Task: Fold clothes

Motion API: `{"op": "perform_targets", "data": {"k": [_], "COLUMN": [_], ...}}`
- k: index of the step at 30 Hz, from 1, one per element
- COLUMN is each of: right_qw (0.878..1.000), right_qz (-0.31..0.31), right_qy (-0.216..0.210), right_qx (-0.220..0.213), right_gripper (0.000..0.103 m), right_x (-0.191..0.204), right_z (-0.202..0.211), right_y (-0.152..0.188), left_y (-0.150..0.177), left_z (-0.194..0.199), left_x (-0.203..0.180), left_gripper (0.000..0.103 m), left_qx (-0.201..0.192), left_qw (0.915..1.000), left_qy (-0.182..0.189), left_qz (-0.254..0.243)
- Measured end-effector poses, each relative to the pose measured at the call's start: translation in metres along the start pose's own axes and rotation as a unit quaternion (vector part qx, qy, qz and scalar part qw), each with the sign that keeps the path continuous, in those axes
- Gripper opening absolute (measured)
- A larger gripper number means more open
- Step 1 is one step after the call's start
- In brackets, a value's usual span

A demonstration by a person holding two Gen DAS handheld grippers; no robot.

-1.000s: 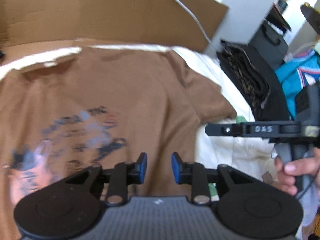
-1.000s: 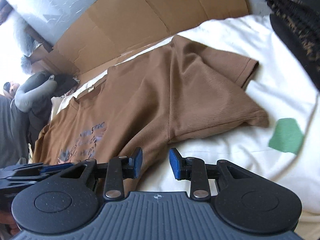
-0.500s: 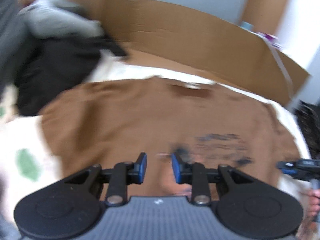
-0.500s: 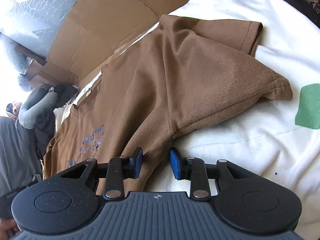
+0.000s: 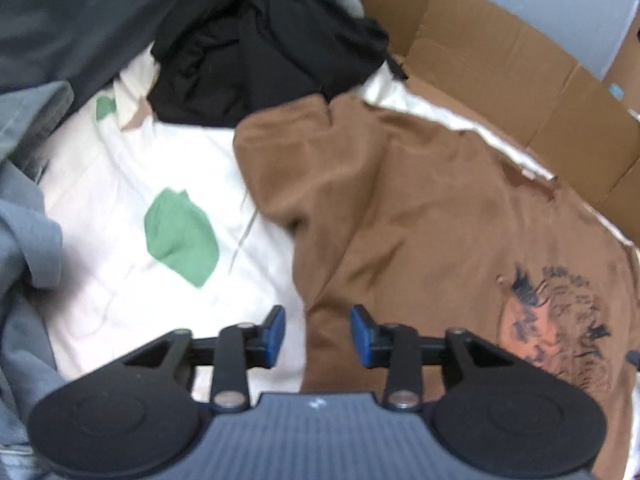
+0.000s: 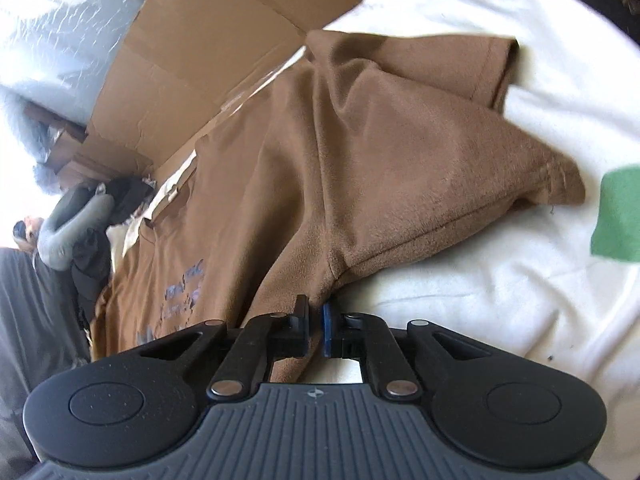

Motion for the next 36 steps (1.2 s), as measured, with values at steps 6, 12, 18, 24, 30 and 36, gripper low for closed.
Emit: {"op": "perform_targets", "data": {"k": [6, 12, 18, 24, 30, 36], "right_qw": [0.999, 0.998, 0.996, 0.996, 0.999, 0.998], "right_qz": [0.024, 0.041, 0.057, 0.059, 0.021, -0.002], "right_qy": [0.028, 0.047, 0.063, 0.063, 0.018, -0.022], "right_qx": [0.006, 0.014, 0.024, 0.018, 0.029, 0.052], "right_gripper": [0.003, 0.003, 0.003, 0.004, 0.029, 0.037], "right_x": [-0.008, -0.020, -0.028, -0.031, -0.031, -0.028], "right_z": [0.018, 0.032, 0.037, 0.036, 0.038, 0.038], "right_y": [-0.005, -0.014, -0.021, -0.032, -0.016, 0.015], "left_y": [0.000, -0.004, -0.015, -0.015, 0.000, 0.022], "left_z": [-0.009, -0.012, -0.007, -0.008, -0.006, 0.009], "left_x": [0.011, 0.013, 0.024, 0.026, 0.026, 0.024], "left_gripper": [0.040, 0.019, 0.008, 0.009, 0.029, 0.036], "left_qx": [0.000, 0.000, -0.021, -0.018, 0.011, 0.038], "left_qw": [0.9976, 0.9903, 0.9863, 0.9880, 0.9879, 0.9917], "left_qy": [0.032, 0.078, 0.082, 0.076, 0.075, 0.074], "left_qz": [0.062, 0.115, 0.141, 0.133, 0.135, 0.099]}}
Point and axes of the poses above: each gripper's, at about its wrist camera, not at the fingertips, and z roughly against the way its jaws point, x to its left, y to its underside, the point moved 10 cm from there along -z, roughly the way its jaws point, and after that the axes turned 4 degrees about -x, right-handed, at the moved point
